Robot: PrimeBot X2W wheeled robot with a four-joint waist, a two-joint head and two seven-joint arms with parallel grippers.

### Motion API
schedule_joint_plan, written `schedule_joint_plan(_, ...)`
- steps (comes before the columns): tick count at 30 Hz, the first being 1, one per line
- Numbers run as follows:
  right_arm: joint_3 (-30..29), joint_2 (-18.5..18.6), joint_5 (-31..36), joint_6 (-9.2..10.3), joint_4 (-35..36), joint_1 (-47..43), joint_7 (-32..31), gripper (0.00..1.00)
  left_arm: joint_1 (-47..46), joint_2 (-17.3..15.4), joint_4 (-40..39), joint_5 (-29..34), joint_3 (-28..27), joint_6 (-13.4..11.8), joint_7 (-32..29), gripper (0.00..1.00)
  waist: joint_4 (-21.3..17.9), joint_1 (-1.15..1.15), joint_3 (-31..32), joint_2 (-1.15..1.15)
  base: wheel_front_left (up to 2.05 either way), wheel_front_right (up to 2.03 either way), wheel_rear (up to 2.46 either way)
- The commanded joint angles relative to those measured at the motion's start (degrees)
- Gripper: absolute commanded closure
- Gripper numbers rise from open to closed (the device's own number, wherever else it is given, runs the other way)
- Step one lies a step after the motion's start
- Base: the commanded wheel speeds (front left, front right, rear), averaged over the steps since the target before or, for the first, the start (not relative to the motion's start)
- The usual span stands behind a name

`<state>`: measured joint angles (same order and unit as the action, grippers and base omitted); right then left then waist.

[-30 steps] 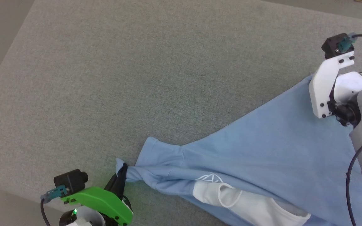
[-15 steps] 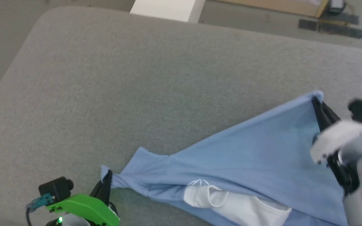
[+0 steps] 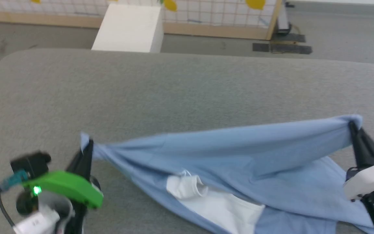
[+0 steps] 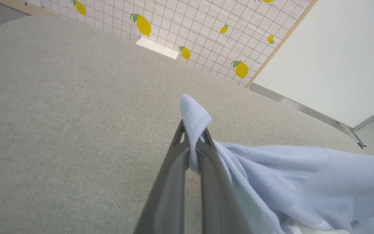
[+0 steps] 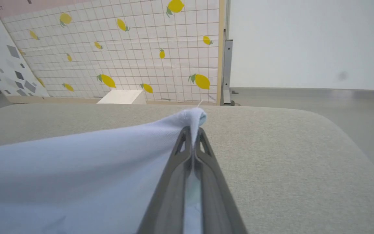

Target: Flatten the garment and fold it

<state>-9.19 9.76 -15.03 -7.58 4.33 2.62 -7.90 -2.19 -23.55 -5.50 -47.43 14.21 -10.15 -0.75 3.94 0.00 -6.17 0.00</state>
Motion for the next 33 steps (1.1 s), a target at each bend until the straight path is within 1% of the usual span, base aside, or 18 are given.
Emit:
schedule_joint_plan(1,-0.4,0.7,0.8,0.09,2.0,0.4,-1.2,1.0,-3.1,-1.0,-0.2,0.9,-0.4,0.3,-0.5,1.0,-3.0,0.0,2.2,0.0,0.0,0.0,0.0)
schedule_joint_plan(2,-0.4,0.9,1.2,0.09,3.2,0.8,-2.4,1.0,-4.6,-1.4,-0.2,1.1,-0.5,0.5,-0.8,1.0,-3.3,0.0,2.1,0.0,0.0,0.0,0.0)
schedule_joint_plan(6,0.8,4.4,2.4,0.09,7.1,4.9,-7.0,1.0,-12.4,-2.8,0.5,2.2,-0.7,1.0,-2.6,1.0,-4.5,0.0,1.3,0.0,0.0,0.0,0.0)
schedule_joint_plan(9,2.2,8.1,2.5,0.09,9.4,10.7,-10.2,1.0,-19.6,-3.1,1.1,1.8,-1.5,1.6,-3.9,1.0,-5.3,0.0,-0.5,0.0,0.0,0.0,0.0)
schedule_joint_plan(11,2.7,9.9,2.3,0.09,10.1,14.9,-12.0,1.0,-23.7,-3.6,1.7,1.8,-1.8,2.2,-4.6,1.0,-5.7,0.0,-1.6,0.0,0.0,0.0,0.0)
schedule_joint_plan(17,5.6,16.1,1.3,0.09,9.1,29.4,-17.2,1.0,-36.6,-4.6,3.1,1.3,-3.6,3.2,-6.3,1.0,-6.4,0.0,-6.4,0.0,0.0,0.0,0.0)
schedule_joint_plan(20,7.3,17.8,0.6,0.09,6.4,37.7,-19.1,1.0,-44.1,-5.5,4.0,1.8,-4.1,3.3,-7.5,1.0,-6.8,0.0,-9.6,0.0,0.0,0.0,0.0)
schedule_joint_plan(23,9.4,18.7,0.6,0.09,3.0,45.2,-20.4,1.0,-51.7,-6.1,5.5,2.4,-4.7,3.3,-8.3,1.0,-7.3,0.0,-13.2,0.0,0.0,0.0,0.0)
schedule_joint_plan(27,11.9,18.7,2.0,0.09,-2.6,55.6,-20.3,1.0,-61.5,-7.3,7.7,3.9,-5.5,2.8,-8.7,1.0,-8.0,0.0,-18.2,0.0,0.0,0.0,0.0)
schedule_joint_plan(31,12.3,16.7,5.5,0.09,-8.4,65.7,-17.7,1.0,-71.2,-8.5,10.9,6.6,-5.5,2.7,-8.1,1.0,-8.8,0.0,-23.0,0.0,0.0,0.0,0.0)
schedule_joint_plan(33,12.0,15.4,8.1,0.09,-11.1,70.2,-15.4,1.0,-75.4,-8.6,12.8,8.1,-5.6,2.6,-6.5,1.0,-9.1,0.0,-24.7,0.0,0.0,0.0,0.0)
